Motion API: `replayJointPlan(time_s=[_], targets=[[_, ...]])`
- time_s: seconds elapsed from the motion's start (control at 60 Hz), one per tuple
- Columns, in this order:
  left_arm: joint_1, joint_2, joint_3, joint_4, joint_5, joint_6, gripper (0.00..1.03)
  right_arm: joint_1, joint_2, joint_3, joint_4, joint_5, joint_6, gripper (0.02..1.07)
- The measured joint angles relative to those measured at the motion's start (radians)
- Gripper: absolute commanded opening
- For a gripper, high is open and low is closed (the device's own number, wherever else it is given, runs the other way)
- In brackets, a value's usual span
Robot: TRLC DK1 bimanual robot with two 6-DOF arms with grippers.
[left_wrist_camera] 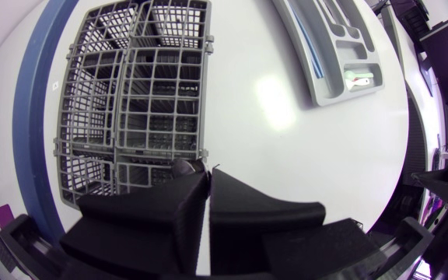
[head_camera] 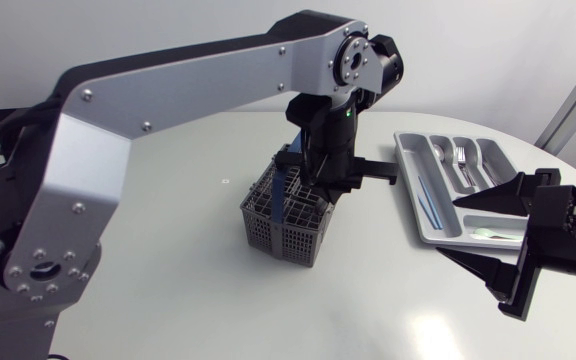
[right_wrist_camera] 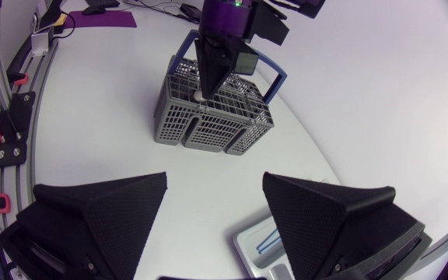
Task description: Unload the cutlery basket into the drawer organizer.
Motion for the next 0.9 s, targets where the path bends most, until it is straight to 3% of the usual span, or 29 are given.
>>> replayJointPlan(time_s=[0.217, 0.467, 0.9], targets=[[0.003, -0.067, -0.019, -0.001, 0.021, 0.000, 0.15, 0.000, -0.005, 0.000, -0.003, 0.000, 0.000, 0.91], [0.037, -0.178, -0.048, 0.015, 0.138, 0.000, 0.15, 0.001, -0.006, 0.000, -0.004, 0.000, 0.000, 0.91], [0.101, -0.291, -0.193, 0.151, 0.347, 0.005, 0.15, 0.014, -0.019, 0.000, -0.011, 0.003, 0.001, 0.91]])
